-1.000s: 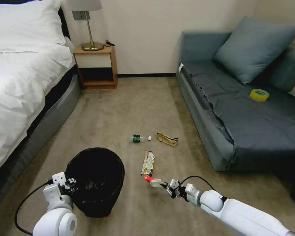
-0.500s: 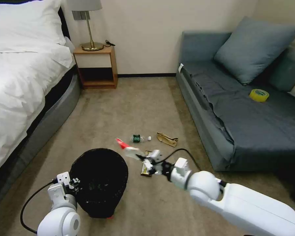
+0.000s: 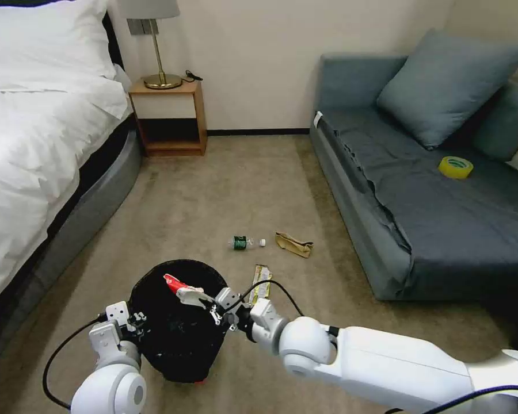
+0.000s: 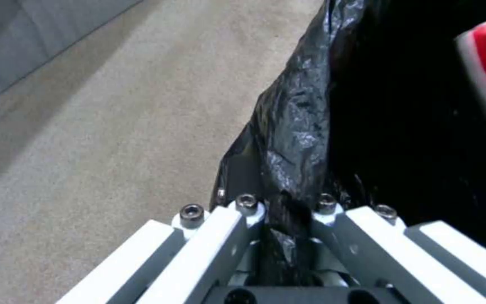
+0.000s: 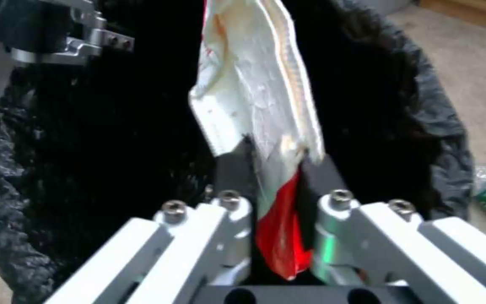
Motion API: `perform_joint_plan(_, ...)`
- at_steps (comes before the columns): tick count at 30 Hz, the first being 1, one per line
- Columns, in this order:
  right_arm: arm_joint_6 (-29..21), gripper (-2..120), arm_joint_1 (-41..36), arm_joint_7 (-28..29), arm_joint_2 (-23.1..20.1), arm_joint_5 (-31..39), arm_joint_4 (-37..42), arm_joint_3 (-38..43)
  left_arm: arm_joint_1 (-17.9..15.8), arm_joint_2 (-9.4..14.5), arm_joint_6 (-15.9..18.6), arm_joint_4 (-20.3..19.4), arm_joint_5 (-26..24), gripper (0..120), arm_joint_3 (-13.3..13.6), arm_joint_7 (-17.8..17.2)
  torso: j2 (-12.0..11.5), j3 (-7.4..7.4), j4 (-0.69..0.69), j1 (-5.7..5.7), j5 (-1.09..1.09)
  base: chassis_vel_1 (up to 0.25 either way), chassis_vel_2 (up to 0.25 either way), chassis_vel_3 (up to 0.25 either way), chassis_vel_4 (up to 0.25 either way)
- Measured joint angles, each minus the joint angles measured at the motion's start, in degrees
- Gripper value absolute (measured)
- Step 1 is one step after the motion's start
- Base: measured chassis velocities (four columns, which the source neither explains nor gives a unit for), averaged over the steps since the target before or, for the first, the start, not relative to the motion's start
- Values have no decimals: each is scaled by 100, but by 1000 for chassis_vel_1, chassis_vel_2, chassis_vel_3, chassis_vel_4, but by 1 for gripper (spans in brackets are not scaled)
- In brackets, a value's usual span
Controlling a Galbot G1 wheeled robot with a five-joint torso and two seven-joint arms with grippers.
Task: Pick up the trash bin, then pick up the garbage on the floor and place it into the trash bin.
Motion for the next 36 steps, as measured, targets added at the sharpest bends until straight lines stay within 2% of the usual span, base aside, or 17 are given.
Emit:
perform_joint_plan(3, 0, 30, -23, 38, 31, 7, 4, -4, -4, -1, -2, 0, 2, 2, -11, 7, 0, 0, 0, 0, 0, 0, 0, 0, 0)
perform_joint_plan(5, 0, 31, -29, 40, 29, 7, 10, 2, -6, -1, -2, 1, 3, 2, -11, 8, 0, 0, 0, 0, 0, 0, 0, 0, 0)
perform_joint_plan(6, 0, 39, -50, 49, -2, 8, 48, 39, -18, 0, -2, 6, 3, 2, -8, 12, 0, 0, 0, 0, 0, 0, 0, 0, 0)
perform_joint_plan(8, 5, 47, -95, 67, -57, -1, 117, 129, -29, -7, -2, 17, 7, 2, 7, 14, 0, 0, 0, 0, 1, 0, 0, 0, 0)
perform_joint_plan(9, 5, 47, -95, 67, -57, -1, 117, 129, -29, -7, -2, 17, 7, 2, 7, 14, 0, 0, 0, 0, 1, 0, 0, 0, 0)
perform_joint_plan(11, 36, 59, -164, 112, -159, -87, 205, 341, -36, -9, -2, 24, 7, 2, 10, 19, 0, 0, 0, 0, 1, 0, 0, 0, 0)
perform_joint_plan(13, 123, 68, -345, 81, -357, -252, 373, 914, -38, -7, -14, 27, 8, 2, 2, 23, 0, 0, 1, 0, 1, 0, 0, 0, 0)
perform_joint_plan(14, 123, 68, -345, 81, -357, -252, 373, 914, -38, -7, -14, 27, 8, 2, 2, 23, 0, 0, 1, 0, 1, 0, 0, 0, 0)
perform_joint_plan(18, 191, 85, -1058, -13, -759, -412, 983, 2535, -38, 9, -51, 11, -4, 2, -32, 59, -1, 0, -1, 0, 2, 0, 0, 0, 0)
perform_joint_plan(19, 191, 85, -1058, -13, -759, -412, 983, 2535, -38, 9, -51, 11, -4, 2, -32, 59, -1, 0, -1, 0, 2, 0, 0, 0, 0)
perform_joint_plan(22, 240, 98, -2051, -78, -1105, -768, 1715, 4011, -36, 27, -75, -13, -38, 2, -85, 76, -1, 0, -1, 0, 3, 0, 0, 0, 0)
perform_joint_plan(23, 240, 98, -2051, -78, -1105, -768, 1715, 4011, -36, 27, -75, -13, -38, 2, -85, 76, -1, 0, -1, 0, 3, 0, 0, 0, 0)
perform_joint_plan(27, 270, 100, -3372, 334, -1111, -1383, 2404, 5686, -33, 28, -113, -15, -60, 2, -154, 81, -1, 0, -1, 0, 2, 0, 0, 0, 0)
perform_joint_plan(28, 270, 100, -3372, 334, -1111, -1383, 2404, 5686, -33, 28, -113, -15, -60, 2, -154, 81, -1, 0, -1, 0, 2, 0, 0, 0, 0)
perform_joint_plan(32, 78, 100, -4676, 580, -624, -1859, 3001, 7025, -22, 33, -150, -36, -58, 2, -243, 81, 0, -1, -2, 0, 2, 0, 0, 0, 0)
perform_joint_plan(33, 78, 100, -4676, 580, -624, -1859, 3001, 7025, -22, 33, -150, -36, -58, 2, -243, 81, 0, -1, -2, 0, 2, 0, 0, 0, 0)
perform_joint_plan(36, 184, 100, -5314, 583, -163, -2397, 3157, 7482, -17, 38, -159, -43, -59, 2, -264, 83, 0, -1, -1, 0, 1, 0, 0, 0, 0)
